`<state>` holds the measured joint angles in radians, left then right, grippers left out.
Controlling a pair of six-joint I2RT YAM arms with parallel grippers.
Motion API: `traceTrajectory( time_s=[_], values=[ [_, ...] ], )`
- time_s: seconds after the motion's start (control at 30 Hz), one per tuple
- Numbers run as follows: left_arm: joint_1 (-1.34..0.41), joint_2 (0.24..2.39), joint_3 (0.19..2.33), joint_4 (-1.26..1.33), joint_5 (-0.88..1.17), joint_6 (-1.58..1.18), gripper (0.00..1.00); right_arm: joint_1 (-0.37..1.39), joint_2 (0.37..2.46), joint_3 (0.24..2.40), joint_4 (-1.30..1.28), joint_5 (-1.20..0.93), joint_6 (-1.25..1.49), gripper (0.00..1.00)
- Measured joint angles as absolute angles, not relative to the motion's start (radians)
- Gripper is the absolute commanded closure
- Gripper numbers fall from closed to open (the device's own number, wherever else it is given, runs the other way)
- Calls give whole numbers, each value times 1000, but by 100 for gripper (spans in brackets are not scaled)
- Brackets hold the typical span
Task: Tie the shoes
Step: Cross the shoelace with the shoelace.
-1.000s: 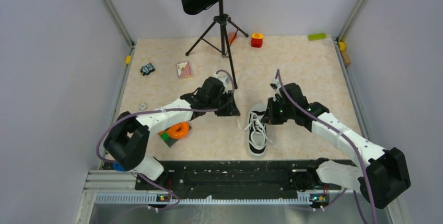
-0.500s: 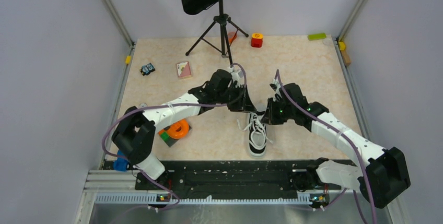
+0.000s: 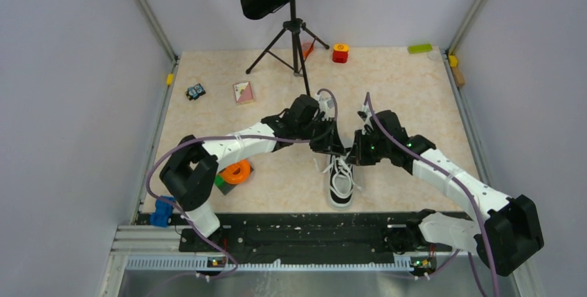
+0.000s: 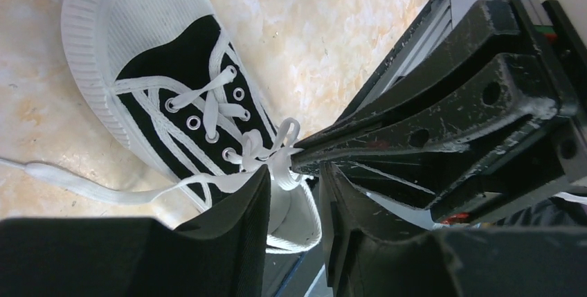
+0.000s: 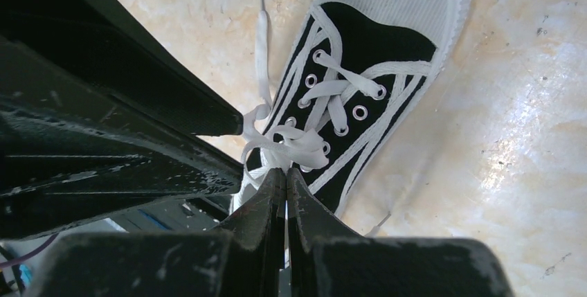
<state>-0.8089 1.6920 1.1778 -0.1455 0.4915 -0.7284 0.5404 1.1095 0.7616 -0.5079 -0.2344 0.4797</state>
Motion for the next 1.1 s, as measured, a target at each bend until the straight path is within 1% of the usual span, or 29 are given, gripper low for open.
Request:
traceTrajectory(
  time_s=[0.33,0.37,0.47,0.5,0.53,0.57,1.1],
  values=[
    [-813,1715,1181,-158,509,-726,67,540,1110,774,-522,-234,480,100],
    [-813,1716,1181,-158,509,-726,69,540,1110,775,-522,-234,480,100],
    [-813,1725,1181,-158,514,-726,81,540,1110,775,-525,-234,480,100],
    [-814,1728,1181,-158,516,-727,87,540,1110,775,-525,-234,480,100],
    [-814,1734,1181,-158,519,-726,95,540,1110,775,-525,-234,480,100],
    [-814,1740,1181,-158,522,-726,100,540,1110,775,-525,-234,480,100],
    [-813,1754,1168,-175,516,-677,100,540,1110,822,-546,-231,483,100]
  ],
)
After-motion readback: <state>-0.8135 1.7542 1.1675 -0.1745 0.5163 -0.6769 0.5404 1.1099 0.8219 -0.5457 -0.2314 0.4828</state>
